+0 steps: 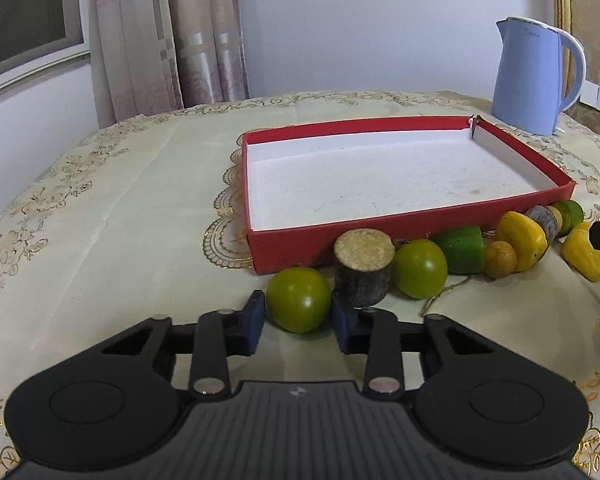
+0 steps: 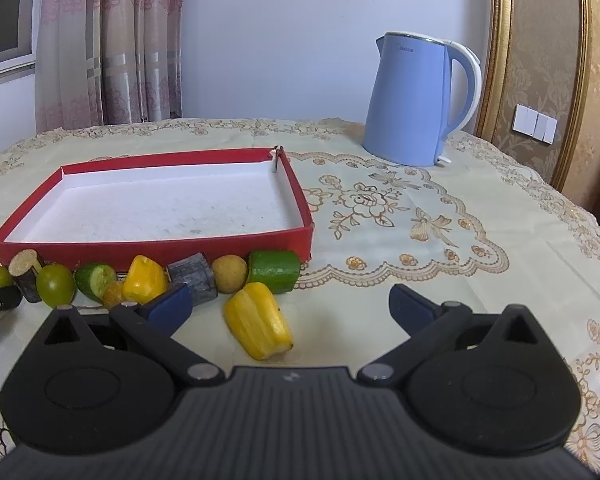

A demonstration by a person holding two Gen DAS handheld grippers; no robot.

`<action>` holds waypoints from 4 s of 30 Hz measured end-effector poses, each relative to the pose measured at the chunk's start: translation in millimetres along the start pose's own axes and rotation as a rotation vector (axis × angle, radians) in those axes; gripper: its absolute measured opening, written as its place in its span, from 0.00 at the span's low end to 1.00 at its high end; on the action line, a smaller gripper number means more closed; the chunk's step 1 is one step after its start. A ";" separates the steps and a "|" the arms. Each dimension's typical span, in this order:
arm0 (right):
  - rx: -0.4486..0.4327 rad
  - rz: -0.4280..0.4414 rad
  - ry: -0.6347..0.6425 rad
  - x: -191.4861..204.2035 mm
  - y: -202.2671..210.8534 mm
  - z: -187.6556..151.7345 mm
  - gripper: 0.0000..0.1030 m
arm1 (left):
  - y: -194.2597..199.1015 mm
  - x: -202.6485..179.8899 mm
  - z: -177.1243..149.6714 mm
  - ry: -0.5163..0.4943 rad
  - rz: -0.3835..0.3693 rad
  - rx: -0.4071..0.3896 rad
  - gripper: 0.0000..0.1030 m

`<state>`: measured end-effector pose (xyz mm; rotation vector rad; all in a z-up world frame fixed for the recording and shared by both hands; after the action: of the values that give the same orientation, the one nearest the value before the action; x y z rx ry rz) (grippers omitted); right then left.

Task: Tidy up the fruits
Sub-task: 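Grasp the green lime with the left tool while the right tool grasps the yellow pepper, then lower the green lime into the red tray and open the left tool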

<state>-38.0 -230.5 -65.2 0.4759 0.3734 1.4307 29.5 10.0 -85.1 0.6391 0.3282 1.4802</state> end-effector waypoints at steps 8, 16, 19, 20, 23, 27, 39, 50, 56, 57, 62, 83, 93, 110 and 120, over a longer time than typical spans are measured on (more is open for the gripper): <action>-0.026 -0.031 0.030 -17.3 7.0 -3.0 1.00 | 3.9 -0.2 -2.2 0.008 0.030 -0.020 0.32; -0.028 -0.046 0.024 -40.0 8.8 -3.3 1.00 | 2.5 19.4 6.2 0.070 0.057 -0.028 0.32; -0.026 -0.034 0.037 -39.2 6.7 -3.4 1.00 | -3.2 26.0 7.7 0.095 0.061 -0.018 0.32; -0.021 -0.024 0.045 -36.6 5.5 -3.9 1.00 | -4.2 28.0 7.4 0.100 0.059 -0.016 0.32; -0.020 0.017 0.088 -25.0 4.0 -4.7 1.00 | -3.9 31.3 7.2 0.104 0.056 -0.014 0.32; -0.030 0.049 0.156 -9.3 -0.6 -2.9 0.94 | 0.2 33.4 9.2 0.106 0.050 -0.026 0.32; 0.099 0.167 0.134 -4.3 -37.0 -7.5 0.42 | 7.4 36.0 10.3 0.105 0.032 -0.040 0.32; 0.063 0.190 0.118 -1.2 -34.6 -10.3 0.27 | 14.0 37.8 11.0 0.101 0.047 -0.047 0.32; -0.030 0.104 0.088 -11.4 -20.9 -6.9 0.26 | 19.2 35.9 12.7 0.096 0.052 -0.055 0.32; -0.049 0.081 0.089 -13.7 -17.3 -5.7 0.26 | 20.8 34.8 13.6 0.095 0.053 -0.057 0.32; -0.120 0.055 0.052 -24.1 -3.8 -3.7 0.27 | 28.8 26.8 16.7 0.082 0.049 -0.071 0.32; -0.118 0.019 -0.042 -49.3 -27.2 -3.0 0.26 | -15.6 -22.6 81.2 0.075 0.022 -0.073 0.32; -0.142 0.012 -0.041 -49.0 -23.2 -4.1 0.26 | -68.7 -42.2 97.9 0.060 0.037 0.008 0.32; -0.148 0.012 -0.024 -46.8 -21.1 -4.2 0.26 | -92.6 -58.0 91.3 0.025 0.080 0.010 0.32; -0.144 0.012 -0.034 -48.6 -22.9 -3.8 0.26 | -79.8 -48.5 85.2 0.025 0.104 0.019 0.33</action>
<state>-25.9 -280.2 -82.1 0.3852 0.2386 1.4480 139.0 -51.6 -72.2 0.6613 0.3323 1.5876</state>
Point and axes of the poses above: each gripper's, at about its wrist camera, not at the fingertips, and y roughly against the way its jaws point, x to its left, z to its top, the point moved 2 cm from there along -y, roughly the way its jaws point, and after that the axes turned 10 degrees about z, right-handed, at the moved point
